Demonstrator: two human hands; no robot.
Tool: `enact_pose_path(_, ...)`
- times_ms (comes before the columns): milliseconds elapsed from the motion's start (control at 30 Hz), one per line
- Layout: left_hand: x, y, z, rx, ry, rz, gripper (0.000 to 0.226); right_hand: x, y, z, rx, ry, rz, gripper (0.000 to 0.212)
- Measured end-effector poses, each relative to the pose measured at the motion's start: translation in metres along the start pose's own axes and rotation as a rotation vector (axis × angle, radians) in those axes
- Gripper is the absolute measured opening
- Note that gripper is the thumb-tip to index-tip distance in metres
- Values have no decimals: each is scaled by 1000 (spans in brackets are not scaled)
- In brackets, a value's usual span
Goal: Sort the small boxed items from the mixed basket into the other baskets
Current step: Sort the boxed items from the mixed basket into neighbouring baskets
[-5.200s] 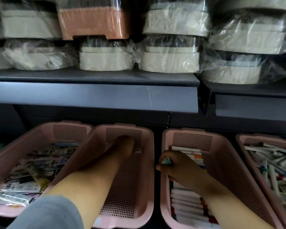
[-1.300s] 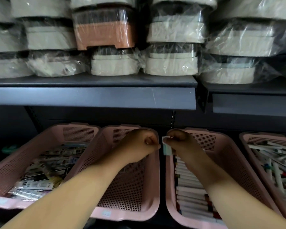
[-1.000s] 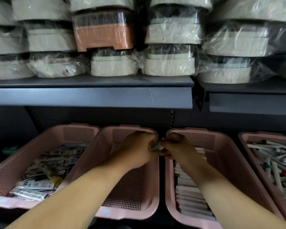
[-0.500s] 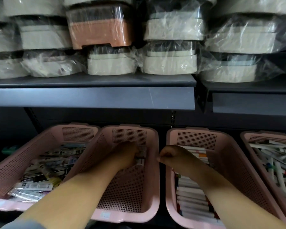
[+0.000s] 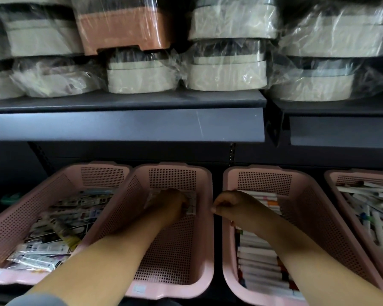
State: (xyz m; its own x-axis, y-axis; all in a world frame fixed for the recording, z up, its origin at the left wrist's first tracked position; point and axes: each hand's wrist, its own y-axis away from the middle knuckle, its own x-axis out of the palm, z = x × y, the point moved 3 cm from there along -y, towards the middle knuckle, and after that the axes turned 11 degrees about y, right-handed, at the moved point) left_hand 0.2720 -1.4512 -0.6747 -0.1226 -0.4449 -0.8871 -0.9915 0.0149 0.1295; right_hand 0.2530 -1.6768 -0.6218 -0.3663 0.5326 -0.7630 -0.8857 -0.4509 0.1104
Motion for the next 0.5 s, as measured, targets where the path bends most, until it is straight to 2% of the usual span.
enact_pose_path(300,-1,3,0,-7,20,-36,15,0,0,-4,0,-37,23,12)
enact_pose_path(500,-9,10,-5,43,-19,-29,21,-10,2,-7,2,-152,-21,8)
